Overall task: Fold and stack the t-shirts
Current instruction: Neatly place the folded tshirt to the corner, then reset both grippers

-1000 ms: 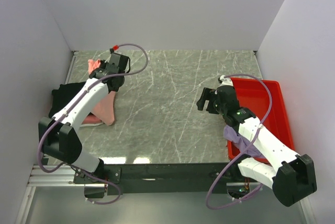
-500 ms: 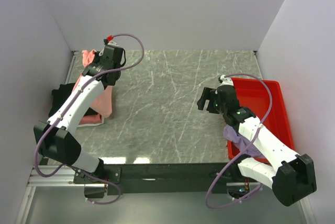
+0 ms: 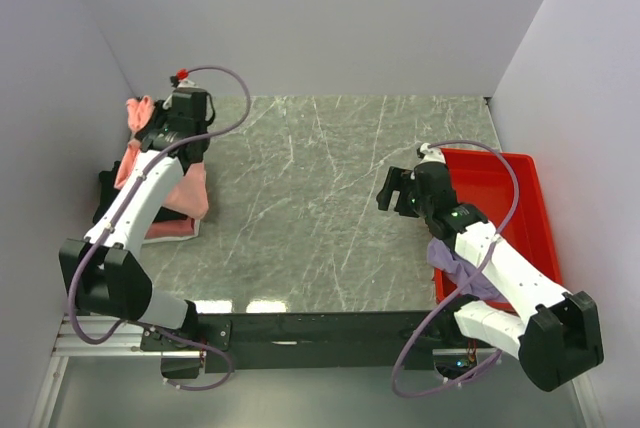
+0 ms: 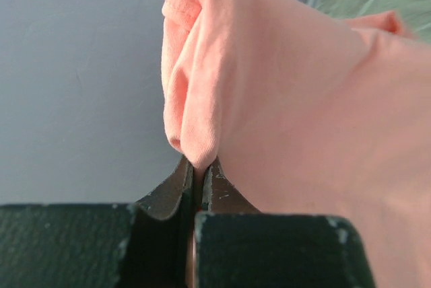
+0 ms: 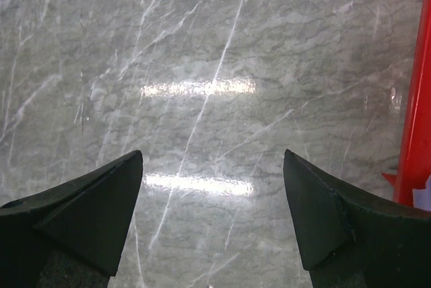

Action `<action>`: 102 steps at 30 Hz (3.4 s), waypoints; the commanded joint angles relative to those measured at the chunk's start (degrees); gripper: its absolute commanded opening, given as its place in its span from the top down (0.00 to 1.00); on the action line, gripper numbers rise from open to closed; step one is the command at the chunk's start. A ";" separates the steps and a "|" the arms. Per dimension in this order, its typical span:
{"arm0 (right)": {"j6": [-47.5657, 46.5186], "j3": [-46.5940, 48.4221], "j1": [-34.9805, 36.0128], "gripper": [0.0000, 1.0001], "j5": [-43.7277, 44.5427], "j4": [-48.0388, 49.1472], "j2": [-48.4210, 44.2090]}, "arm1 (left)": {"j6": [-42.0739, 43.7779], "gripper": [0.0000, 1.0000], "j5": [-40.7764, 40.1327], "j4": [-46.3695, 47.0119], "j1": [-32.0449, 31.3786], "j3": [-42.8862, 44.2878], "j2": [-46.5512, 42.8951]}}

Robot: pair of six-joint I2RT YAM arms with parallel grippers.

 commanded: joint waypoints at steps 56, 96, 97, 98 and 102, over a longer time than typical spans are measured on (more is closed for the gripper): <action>-0.73 2.53 -2.51 0.09 -4.15 -0.47 0.02 | -51.40 0.01 30.42 5.19 18.58 4.76 -9.56; 4.28 -1.34 -2.42 0.07 3.67 10.69 1.16 | -62.60 0.00 28.67 21.52 -15.53 -47.63 -37.87; 4.45 -1.16 -2.42 0.07 3.68 10.95 1.69 | -62.59 0.01 28.93 22.75 -15.53 -47.89 -38.05; 4.37 -1.07 -2.34 0.07 3.68 11.83 2.48 | -62.33 0.01 29.37 23.11 -15.53 -48.16 -38.66; 4.28 -1.07 -2.25 0.06 3.76 14.37 3.45 | -61.71 0.00 28.94 23.99 -15.53 -48.95 -40.24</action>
